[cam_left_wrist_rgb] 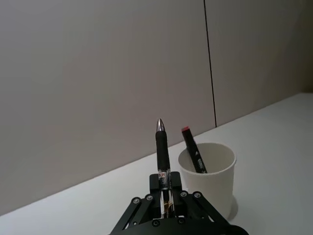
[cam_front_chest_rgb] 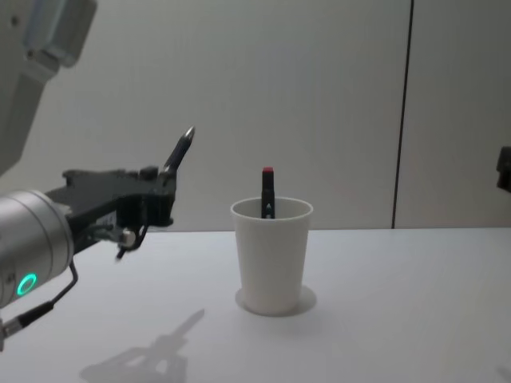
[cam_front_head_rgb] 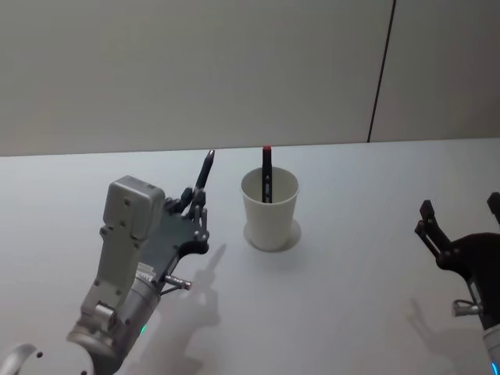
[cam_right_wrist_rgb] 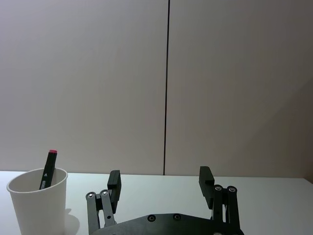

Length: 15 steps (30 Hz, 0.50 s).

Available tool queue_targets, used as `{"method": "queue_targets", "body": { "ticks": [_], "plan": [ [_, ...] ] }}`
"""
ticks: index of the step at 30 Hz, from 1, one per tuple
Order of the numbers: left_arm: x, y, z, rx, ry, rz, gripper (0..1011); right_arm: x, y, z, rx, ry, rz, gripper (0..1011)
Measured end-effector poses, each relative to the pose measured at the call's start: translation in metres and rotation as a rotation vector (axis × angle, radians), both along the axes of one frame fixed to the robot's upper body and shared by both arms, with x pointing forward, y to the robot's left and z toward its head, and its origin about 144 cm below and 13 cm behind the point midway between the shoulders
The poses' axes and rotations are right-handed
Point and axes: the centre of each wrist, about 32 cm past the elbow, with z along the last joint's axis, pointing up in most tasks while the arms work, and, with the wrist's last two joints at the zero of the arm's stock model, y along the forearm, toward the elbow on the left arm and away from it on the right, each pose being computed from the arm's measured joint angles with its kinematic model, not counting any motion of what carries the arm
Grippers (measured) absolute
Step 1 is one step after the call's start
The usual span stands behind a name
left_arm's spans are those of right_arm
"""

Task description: Place the pen into the pen holder.

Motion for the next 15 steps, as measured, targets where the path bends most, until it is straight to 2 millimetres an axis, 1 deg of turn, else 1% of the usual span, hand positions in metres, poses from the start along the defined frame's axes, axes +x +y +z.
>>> {"method": "queue_targets", "body": {
  "ticks": [9, 15],
  "plan": [
    [0.010, 0.007, -0.006, -0.013, -0.124, -0.118, 140, 0.000, 0.000, 0.000, 0.000, 0.000, 0.000, 1002],
    [0.020, 0.013, -0.009, -0.010, -0.208, -0.224, 140, 0.000, 0.000, 0.000, 0.000, 0.000, 0.000, 1001]
  ]
}}
